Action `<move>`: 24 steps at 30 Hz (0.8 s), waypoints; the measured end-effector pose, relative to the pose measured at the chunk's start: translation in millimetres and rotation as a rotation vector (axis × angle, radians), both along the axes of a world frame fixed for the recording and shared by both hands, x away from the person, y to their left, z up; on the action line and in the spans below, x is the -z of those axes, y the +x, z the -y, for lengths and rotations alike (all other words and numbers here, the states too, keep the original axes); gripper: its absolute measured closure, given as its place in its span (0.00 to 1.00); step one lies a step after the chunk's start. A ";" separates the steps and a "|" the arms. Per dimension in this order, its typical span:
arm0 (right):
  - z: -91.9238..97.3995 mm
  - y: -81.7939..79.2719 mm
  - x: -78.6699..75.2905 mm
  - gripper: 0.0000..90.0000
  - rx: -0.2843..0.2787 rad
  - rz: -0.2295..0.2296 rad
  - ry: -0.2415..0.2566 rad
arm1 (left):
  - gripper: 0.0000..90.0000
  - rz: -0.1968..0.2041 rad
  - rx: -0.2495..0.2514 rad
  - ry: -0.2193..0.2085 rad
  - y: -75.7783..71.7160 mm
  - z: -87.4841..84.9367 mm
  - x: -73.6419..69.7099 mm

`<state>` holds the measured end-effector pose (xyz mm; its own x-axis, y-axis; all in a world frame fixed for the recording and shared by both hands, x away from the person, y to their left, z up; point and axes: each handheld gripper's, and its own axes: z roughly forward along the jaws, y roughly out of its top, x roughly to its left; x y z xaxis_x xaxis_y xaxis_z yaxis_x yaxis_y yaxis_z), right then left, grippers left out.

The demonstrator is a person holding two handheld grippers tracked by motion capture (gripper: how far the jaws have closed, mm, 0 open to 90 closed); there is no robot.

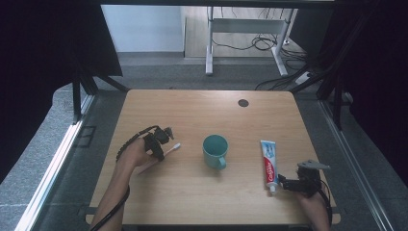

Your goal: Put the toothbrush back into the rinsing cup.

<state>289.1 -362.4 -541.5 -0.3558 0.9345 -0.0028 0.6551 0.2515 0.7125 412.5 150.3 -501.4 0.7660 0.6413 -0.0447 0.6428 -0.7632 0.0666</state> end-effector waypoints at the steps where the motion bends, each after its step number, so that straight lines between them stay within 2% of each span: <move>1: 0.0 0.0 0.0 0.05 0.000 0.000 0.000 | 0.85 -0.002 0.000 0.003 0.4 0.0 -0.1; 8: 0.0 0.0 0.0 0.05 0.000 0.000 0.000 | 0.87 -0.018 -0.011 0.000 1.3 -0.1 -0.5; 10: 0.0 0.0 0.0 0.05 0.000 0.000 0.000 | 0.88 -0.021 -0.018 -0.038 1.2 -2.0 -0.7; 11: 0.0 0.0 0.0 0.05 0.000 0.000 0.000 | 0.88 -0.021 -0.018 -0.038 1.2 -2.0 -0.7; 14: 0.0 0.0 0.0 0.05 0.000 0.000 0.000 | 0.88 -0.013 -0.026 -0.074 3.3 -7.5 -6.5; 24: 0.0 0.0 0.0 0.05 -0.001 0.000 0.000 | 0.88 0.022 -0.044 -0.137 0.4 -7.5 -20.6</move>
<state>289.1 -362.3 -541.5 -0.3570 0.9341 -0.0027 0.6548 0.2523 0.7124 412.9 157.8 -480.8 0.7391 0.6633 -0.1172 0.6726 -0.7172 0.1826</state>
